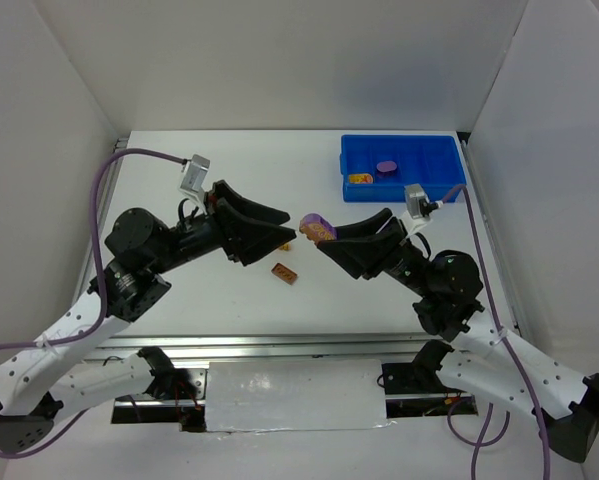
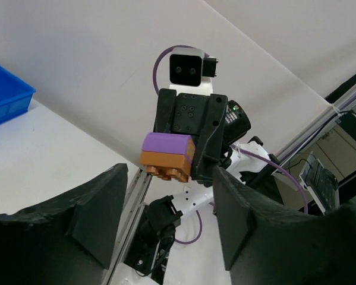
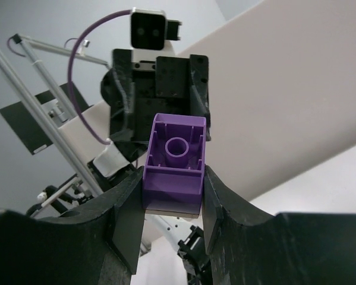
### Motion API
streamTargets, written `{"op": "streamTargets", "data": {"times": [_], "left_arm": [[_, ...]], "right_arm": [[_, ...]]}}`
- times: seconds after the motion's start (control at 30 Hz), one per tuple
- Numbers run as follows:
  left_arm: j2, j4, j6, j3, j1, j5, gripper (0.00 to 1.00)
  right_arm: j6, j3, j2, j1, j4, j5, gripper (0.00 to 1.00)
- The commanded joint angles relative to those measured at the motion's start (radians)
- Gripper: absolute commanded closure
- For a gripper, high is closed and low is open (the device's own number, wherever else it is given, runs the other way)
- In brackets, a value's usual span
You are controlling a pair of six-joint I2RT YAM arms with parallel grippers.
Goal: Sort the legos into containers by color
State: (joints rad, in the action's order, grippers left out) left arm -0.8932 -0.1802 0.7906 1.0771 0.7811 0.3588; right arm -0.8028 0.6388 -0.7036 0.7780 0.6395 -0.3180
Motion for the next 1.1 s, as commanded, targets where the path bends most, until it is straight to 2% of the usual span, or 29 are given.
{"op": "streamTargets", "data": {"times": [0.0, 0.1, 0.37, 0.5, 0.6, 0.67, 0.73, 0.77, 1.07], "left_arm": [[-0.019, -0.070, 0.019, 0.040, -0.002, 0.043, 0.30], [-0.050, -0.080, 0.030, 0.052, -0.002, 0.071, 0.38], [-0.036, -0.114, 0.030, 0.041, -0.002, 0.104, 0.42], [-0.044, -0.114, 0.030, 0.044, -0.002, 0.103, 0.56], [-0.053, -0.120, 0.032, 0.047, -0.002, 0.114, 0.71], [-0.055, -0.120, 0.033, 0.049, -0.002, 0.111, 0.71], [-0.056, -0.122, 0.032, 0.047, -0.002, 0.106, 0.65], [-0.058, -0.123, 0.032, 0.050, -0.002, 0.114, 0.59], [-0.053, -0.117, 0.027, 0.053, -0.002, 0.100, 0.53]], "right_arm": [[0.002, 0.041, -0.023, -0.003, 0.150, -0.062, 1.00], [0.007, 0.065, -0.065, -0.003, 0.170, -0.075, 1.00], [0.031, 0.090, -0.106, -0.003, 0.198, -0.040, 1.00], [0.024, 0.088, -0.122, -0.003, 0.210, -0.050, 1.00], [0.019, 0.081, -0.126, -0.003, 0.226, -0.050, 1.00], [0.022, 0.084, -0.128, -0.005, 0.212, -0.053, 1.00], [0.022, 0.088, -0.129, -0.003, 0.213, -0.062, 1.00], [0.024, 0.091, -0.132, -0.003, 0.209, -0.066, 1.00], [0.022, 0.087, -0.140, -0.005, 0.206, -0.072, 1.00]]}}
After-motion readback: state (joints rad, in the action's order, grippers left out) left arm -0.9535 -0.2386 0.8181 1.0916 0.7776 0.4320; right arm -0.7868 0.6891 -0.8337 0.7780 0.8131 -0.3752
